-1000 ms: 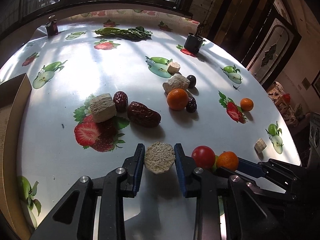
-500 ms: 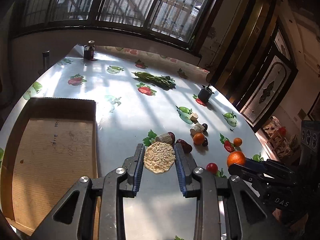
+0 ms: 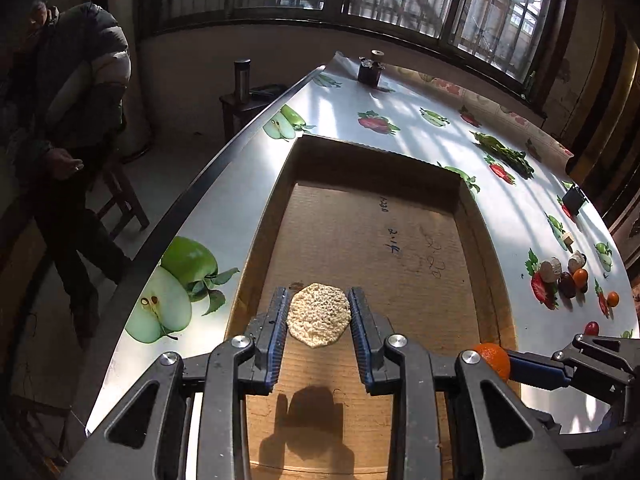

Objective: Organize fruits
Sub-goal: 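Carry both items over the cardboard tray and open both tools, then grasp the red tomato with left tool while right grasps a beige cylinder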

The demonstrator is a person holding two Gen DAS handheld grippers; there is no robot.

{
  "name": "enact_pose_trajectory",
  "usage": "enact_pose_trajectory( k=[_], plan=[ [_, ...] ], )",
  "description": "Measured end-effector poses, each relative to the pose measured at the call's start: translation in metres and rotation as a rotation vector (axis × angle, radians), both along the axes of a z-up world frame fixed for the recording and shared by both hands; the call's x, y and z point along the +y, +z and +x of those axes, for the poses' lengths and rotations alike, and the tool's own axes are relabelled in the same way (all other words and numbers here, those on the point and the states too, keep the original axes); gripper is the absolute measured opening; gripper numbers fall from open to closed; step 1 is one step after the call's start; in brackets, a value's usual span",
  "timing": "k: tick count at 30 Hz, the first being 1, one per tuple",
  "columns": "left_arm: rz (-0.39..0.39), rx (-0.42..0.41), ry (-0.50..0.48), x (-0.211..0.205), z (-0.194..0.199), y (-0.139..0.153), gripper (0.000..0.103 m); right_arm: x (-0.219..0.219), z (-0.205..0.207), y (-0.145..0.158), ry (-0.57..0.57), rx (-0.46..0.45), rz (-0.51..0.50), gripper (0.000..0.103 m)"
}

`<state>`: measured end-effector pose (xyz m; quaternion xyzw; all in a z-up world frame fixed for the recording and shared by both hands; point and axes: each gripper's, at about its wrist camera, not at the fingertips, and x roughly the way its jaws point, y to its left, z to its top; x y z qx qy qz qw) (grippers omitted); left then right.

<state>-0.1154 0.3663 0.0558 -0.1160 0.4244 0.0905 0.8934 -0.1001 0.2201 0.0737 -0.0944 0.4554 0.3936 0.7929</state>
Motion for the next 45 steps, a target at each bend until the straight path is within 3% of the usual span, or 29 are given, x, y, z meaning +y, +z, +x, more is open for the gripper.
enact_pose_trajectory(
  k=[9,13,17,19,22,25,29,35,39,45],
  plan=[
    [0.039,0.077,0.020,-0.002,-0.021,-0.027,0.030,0.019,0.001,-0.042,0.009,0.030,-0.081,0.034],
    [0.031,0.086,0.022,-0.005,-0.026,-0.029,0.037,0.023,0.000,-0.049,-0.006,0.021,-0.087,0.034],
    [0.001,0.064,0.029,-0.006,-0.034,-0.020,0.049,0.021,-0.003,-0.043,-0.010,0.010,-0.081,0.036],
    [0.001,0.042,0.046,-0.006,-0.039,-0.011,0.061,0.014,-0.006,-0.033,-0.013,-0.011,-0.058,0.045],
    [-0.026,0.002,0.083,-0.003,-0.048,0.004,0.063,-0.002,-0.009,-0.015,-0.030,-0.046,-0.011,0.055],
    [-0.052,-0.034,0.131,-0.003,-0.056,0.019,0.064,-0.026,-0.008,0.002,-0.070,-0.073,0.034,0.055],
    [-0.087,-0.102,0.111,-0.019,-0.061,0.042,0.067,-0.087,-0.003,0.021,-0.168,-0.092,0.095,0.055],
    [-0.110,-0.133,-0.058,-0.088,-0.032,0.060,0.072,-0.234,0.015,0.042,-0.444,-0.114,0.124,0.055],
    [-0.131,-0.092,-0.193,-0.150,-0.004,0.049,0.072,-0.337,0.021,0.038,-0.674,-0.119,0.085,0.058],
    [-0.125,-0.004,-0.419,-0.255,0.029,0.013,0.072,-0.437,0.018,0.008,-0.861,-0.088,0.012,0.058]
  ],
)
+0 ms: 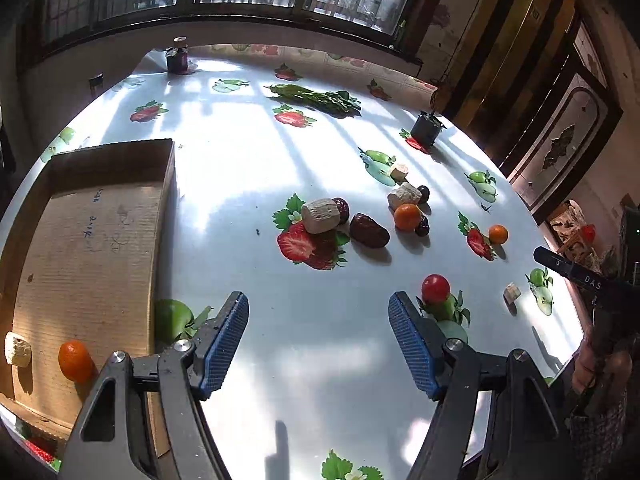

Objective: Organize fruits
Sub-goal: 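Grasp the red tomato with left tool while right grasps a beige cylinder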

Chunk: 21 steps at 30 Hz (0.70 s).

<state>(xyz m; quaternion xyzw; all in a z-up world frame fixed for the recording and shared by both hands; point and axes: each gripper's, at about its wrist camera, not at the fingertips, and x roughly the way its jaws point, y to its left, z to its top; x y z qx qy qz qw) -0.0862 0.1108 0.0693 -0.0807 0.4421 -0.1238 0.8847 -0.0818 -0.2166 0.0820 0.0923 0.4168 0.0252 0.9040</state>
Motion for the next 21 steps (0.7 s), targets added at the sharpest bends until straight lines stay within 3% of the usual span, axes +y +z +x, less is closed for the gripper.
enact_pose_trajectory(
  k=[7,14,15,18,21],
  plan=[
    [0.039,0.027,-0.170,-0.085,0.024,-0.028,0.072,-0.028,0.013,-0.039,0.003,0.101,0.106,0.058],
    [0.125,0.001,-0.238,-0.127,0.038,-0.041,0.071,-0.011,0.004,-0.063,0.062,0.132,0.068,0.053],
    [0.126,0.006,-0.249,-0.131,0.039,-0.044,0.068,-0.011,0.003,-0.065,0.060,0.132,0.060,0.049],
    [0.170,0.034,-0.274,-0.140,0.040,-0.053,0.031,-0.008,0.002,-0.068,0.046,0.126,0.006,0.036],
    [0.157,0.033,-0.277,-0.137,0.036,-0.054,0.031,-0.006,0.001,-0.067,0.040,0.126,-0.025,0.029]
  ],
)
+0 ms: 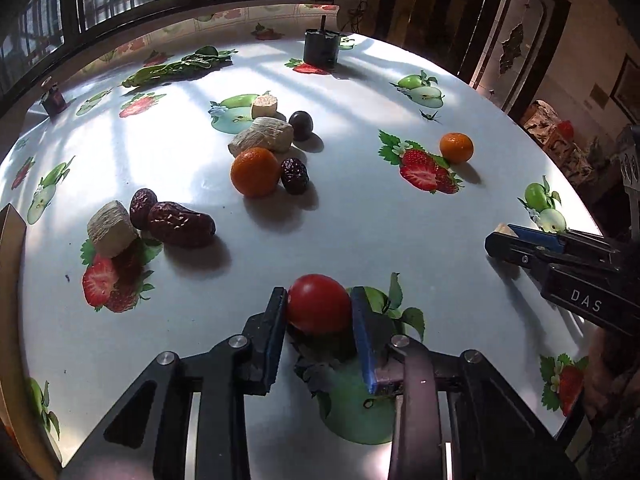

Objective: Organize fruits
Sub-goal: 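Grasp the red tomato with left tool while right grasps a beige cylinder, then lower tomato and cylinder into the tray and open both tools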

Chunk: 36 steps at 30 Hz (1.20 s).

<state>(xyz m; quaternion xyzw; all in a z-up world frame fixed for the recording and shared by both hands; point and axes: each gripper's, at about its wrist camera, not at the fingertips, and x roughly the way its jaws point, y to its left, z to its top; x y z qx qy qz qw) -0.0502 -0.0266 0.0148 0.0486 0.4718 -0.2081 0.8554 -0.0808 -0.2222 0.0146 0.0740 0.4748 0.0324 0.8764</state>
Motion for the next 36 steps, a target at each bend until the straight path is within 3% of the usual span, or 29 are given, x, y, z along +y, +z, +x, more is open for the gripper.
enact_pose_trajectory(
  k=[7,12,18,23,27,30,36],
  plan=[
    [-0.081,-0.027,0.052,0.035,-0.019,0.027,0.031,0.006,-0.008,0.008,-0.002,-0.004,-0.011,0.029],
    [-0.130,-0.089,0.117,0.094,-0.043,0.065,0.031,0.032,-0.020,0.043,0.055,-0.062,0.033,0.029],
    [-0.080,-0.147,0.321,0.208,-0.057,0.095,0.031,0.128,-0.017,0.095,0.264,-0.150,0.079,0.029],
    [-0.018,-0.107,0.512,0.304,-0.047,0.083,0.031,0.244,-0.009,0.115,0.493,-0.162,0.134,0.029],
    [-0.013,-0.027,0.605,0.354,-0.036,0.052,0.031,0.336,0.000,0.097,0.643,-0.100,0.156,0.029],
    [-0.007,0.016,0.633,0.370,-0.031,0.036,0.031,0.390,0.010,0.073,0.695,-0.050,0.136,0.029],
    [0.005,0.061,0.676,0.387,-0.024,0.015,0.031,0.436,0.032,0.028,0.704,0.037,0.112,0.029]
  ],
)
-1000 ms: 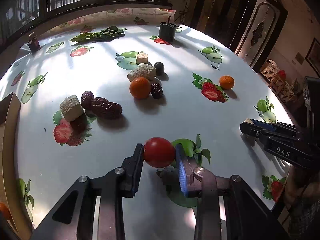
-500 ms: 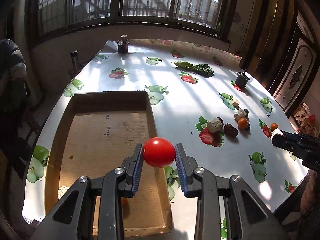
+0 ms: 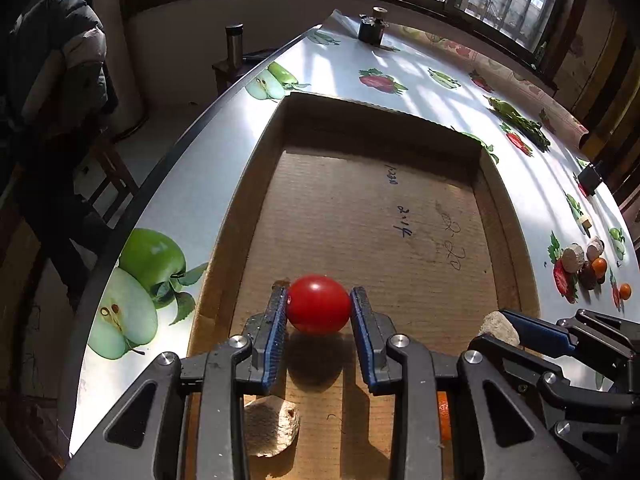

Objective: Organize fruits
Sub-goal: 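Lower tomato and cylinder into the tray and open both tools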

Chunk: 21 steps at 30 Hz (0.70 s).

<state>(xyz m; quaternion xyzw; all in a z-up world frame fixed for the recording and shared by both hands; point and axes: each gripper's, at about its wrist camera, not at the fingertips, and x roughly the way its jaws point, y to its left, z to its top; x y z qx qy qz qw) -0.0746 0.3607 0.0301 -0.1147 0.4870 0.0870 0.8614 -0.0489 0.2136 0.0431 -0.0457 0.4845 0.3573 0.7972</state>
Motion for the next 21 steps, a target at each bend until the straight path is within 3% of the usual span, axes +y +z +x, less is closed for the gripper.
enact_pose_trajectory(
  k=[6,9,11,17,21],
  plan=[
    [-0.017,0.002,0.016,0.007,0.002,-0.006,0.032,0.016,0.001,-0.022,0.007,0.018,-0.045,0.030],
    [-0.037,-0.007,0.031,0.010,-0.001,-0.003,0.043,0.017,-0.001,-0.022,0.000,0.002,-0.057,0.032],
    [-0.041,-0.018,0.042,0.012,-0.005,0.002,0.045,0.016,-0.001,-0.021,0.006,0.020,-0.038,0.036],
    [-0.023,-0.111,0.094,0.010,-0.029,0.039,0.058,-0.003,-0.005,0.003,-0.014,-0.019,0.012,0.039],
    [-0.024,-0.190,0.067,-0.012,-0.041,0.069,0.068,-0.040,-0.011,0.026,-0.057,-0.064,0.043,0.042]
  ],
)
